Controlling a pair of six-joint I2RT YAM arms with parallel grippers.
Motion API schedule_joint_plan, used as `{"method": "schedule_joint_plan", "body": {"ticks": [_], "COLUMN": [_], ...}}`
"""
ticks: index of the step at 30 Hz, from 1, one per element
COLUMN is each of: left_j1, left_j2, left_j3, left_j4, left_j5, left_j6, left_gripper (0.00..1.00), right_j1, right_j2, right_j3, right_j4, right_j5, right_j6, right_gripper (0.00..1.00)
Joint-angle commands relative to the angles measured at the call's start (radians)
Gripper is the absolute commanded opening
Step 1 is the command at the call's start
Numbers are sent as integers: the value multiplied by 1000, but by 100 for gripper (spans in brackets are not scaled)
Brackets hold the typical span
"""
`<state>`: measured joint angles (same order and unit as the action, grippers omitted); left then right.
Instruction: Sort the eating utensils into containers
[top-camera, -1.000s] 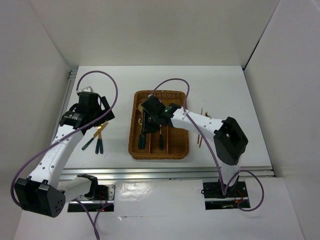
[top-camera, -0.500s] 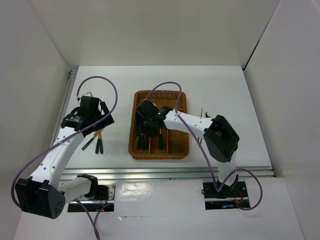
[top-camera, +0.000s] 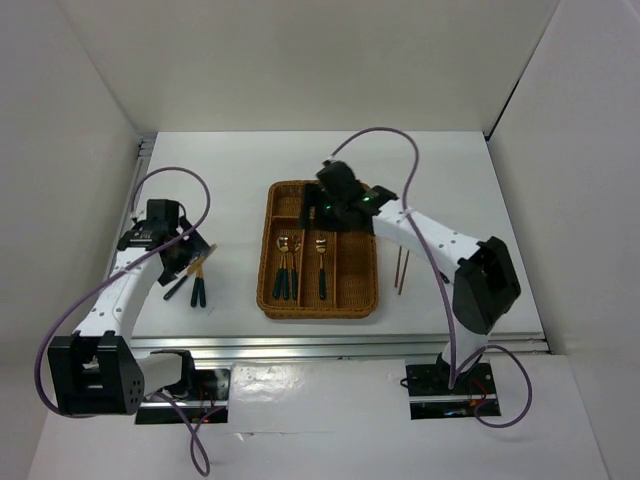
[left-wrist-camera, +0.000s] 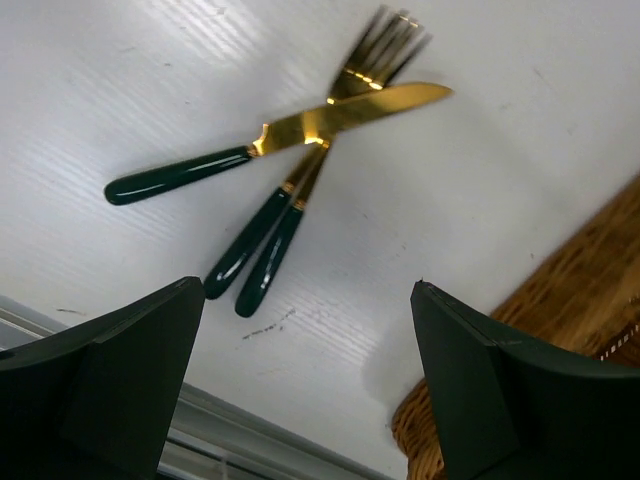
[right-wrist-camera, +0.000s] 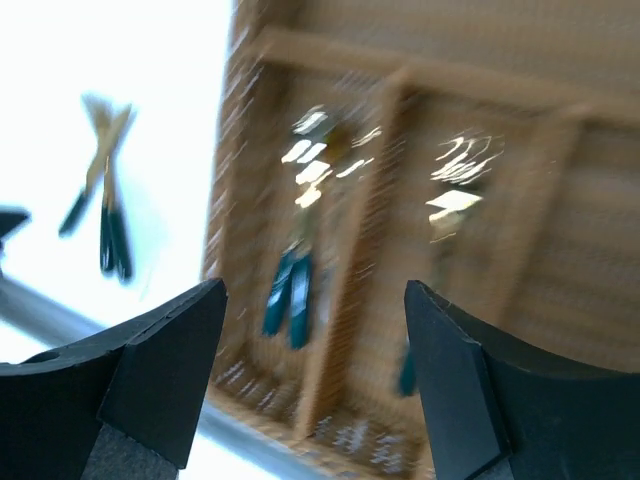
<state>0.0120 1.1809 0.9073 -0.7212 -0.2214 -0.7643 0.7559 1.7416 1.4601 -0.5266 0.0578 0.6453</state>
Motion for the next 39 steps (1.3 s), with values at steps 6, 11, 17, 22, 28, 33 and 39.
{"method": "schedule_joint_plan", "body": {"ticks": [6,11,17,22,28,33,39], "left_j1": [135,157,166,186,186,186,186], "left_j2": [14,14,14,71,146,155,164], "left_j3": [-110,-145,-171,-93,-67,-46,114], "left_j4": [103,112,138,148,115,164,37], "left_j5": [30,20,1,-35,-23,53,123], "left_j6": [-136,-214,-258,-109,-27,74,244], "left_gripper": [100,100,95,95,100,100,97], "right_j1": [-274,-340,-386,-395,-405,-405,-424], "right_j2": [-116,-105,-105,-105,-105,-105,-114], "right_j3": [-127,-136,-156,-178,-187,-196,-196], "right_j4": [76,76,97,106,116,116,116], "right_j5": [-104,-118,-191,-191,-191,-200,-200], "right_j6": [-88,-99,-108,-118,-118,-118,-118], "right_gripper": [79,79,77,76,76,76,76]}}
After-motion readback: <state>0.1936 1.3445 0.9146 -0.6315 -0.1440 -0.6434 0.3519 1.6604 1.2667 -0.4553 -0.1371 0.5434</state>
